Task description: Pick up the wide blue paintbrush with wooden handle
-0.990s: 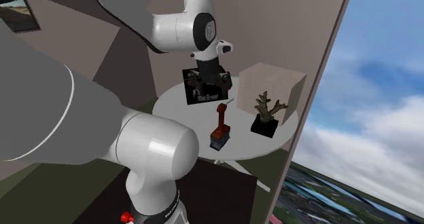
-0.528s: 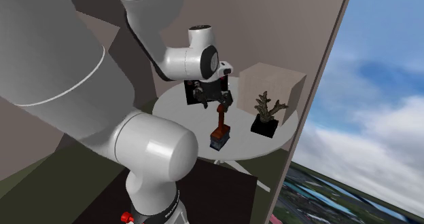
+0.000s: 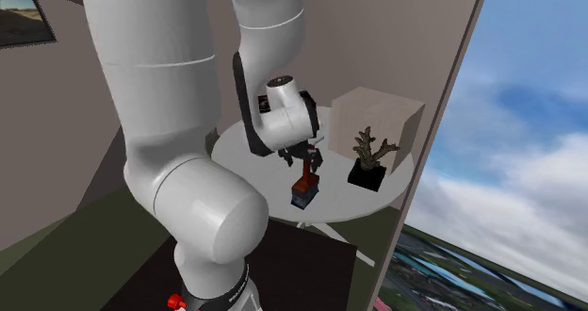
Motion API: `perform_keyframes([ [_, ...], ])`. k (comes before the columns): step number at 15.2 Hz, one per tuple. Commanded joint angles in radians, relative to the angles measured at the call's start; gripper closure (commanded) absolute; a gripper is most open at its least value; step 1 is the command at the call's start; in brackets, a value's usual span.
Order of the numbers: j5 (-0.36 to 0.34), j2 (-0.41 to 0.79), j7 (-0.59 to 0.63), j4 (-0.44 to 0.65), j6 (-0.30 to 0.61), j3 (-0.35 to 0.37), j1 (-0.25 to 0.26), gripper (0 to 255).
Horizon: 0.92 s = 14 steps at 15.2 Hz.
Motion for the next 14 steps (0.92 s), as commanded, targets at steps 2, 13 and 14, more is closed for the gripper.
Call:
perform_keyframes([
  [2, -0.528, 0.171, 0.512, 0.133, 0.066, -0.172, 0.125, 0],
  [13, -1.203, 0.439, 1.234, 0.389, 0.053, -0.14, 0.119, 0],
  [14, -1.202, 0.439, 1.233, 0.389, 0.052, -0.139, 0.118, 0],
])
